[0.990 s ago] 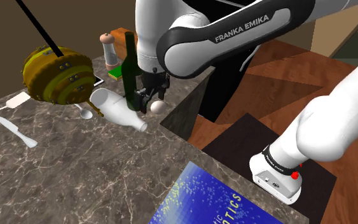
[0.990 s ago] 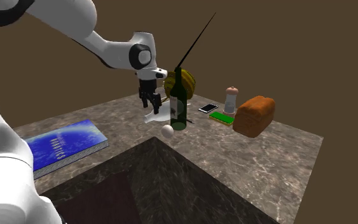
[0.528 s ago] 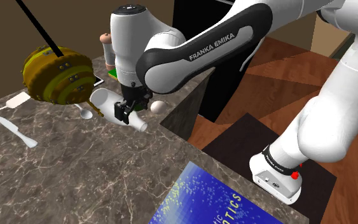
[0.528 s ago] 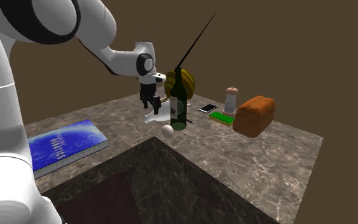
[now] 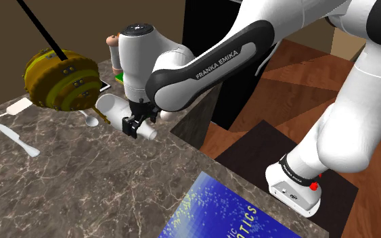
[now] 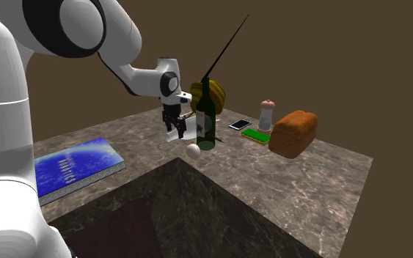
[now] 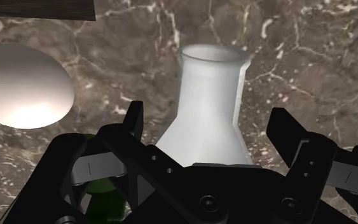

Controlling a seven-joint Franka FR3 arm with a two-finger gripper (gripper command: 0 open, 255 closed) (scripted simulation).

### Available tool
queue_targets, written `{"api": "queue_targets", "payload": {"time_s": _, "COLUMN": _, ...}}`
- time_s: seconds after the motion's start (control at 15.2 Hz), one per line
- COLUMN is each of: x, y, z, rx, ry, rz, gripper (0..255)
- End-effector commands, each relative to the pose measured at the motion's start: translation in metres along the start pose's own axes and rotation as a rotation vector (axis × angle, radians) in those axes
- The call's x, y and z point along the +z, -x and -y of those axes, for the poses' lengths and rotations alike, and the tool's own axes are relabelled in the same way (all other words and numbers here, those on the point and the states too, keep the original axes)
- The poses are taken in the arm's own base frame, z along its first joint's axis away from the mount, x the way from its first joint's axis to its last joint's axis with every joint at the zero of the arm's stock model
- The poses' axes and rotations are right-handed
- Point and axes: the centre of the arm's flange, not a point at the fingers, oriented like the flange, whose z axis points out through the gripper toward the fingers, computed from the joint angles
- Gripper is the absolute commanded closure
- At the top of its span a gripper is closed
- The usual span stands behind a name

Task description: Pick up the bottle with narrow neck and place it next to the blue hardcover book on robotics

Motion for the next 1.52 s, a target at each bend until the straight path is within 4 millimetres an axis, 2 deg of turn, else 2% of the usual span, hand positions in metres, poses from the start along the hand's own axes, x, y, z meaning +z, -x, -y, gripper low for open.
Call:
{"api": "queue_targets", "payload": {"time_s": 0.0, "x": 0.001, "y": 0.0, "z": 0.0, "rx": 0.0, "ry": 0.0, "rz": 0.0, "gripper": 0}}
{"api": "queue_targets", "payload": {"time_s": 0.26, "x": 0.001, "y": 0.0, "z": 0.0, "rx": 0.0, "ry": 0.0, "rz": 0.0, "gripper": 0}}
{"api": "queue_targets", "payload": {"time_s": 0.33, "x": 0.001, "y": 0.0, "z": 0.0, "rx": 0.0, "ry": 0.0, "rz": 0.0, "gripper": 255}}
{"api": "queue_targets", "payload": {"time_s": 0.92, "x": 0.001, "y": 0.0, "z": 0.0, "rx": 0.0, "ry": 0.0, "rz": 0.0, "gripper": 255}}
{"api": "queue_targets", "payload": {"time_s": 1.45, "x": -0.041, "y": -0.001, "z": 0.001, "rx": 0.0, "ry": 0.0, "rz": 0.0, "gripper": 255}}
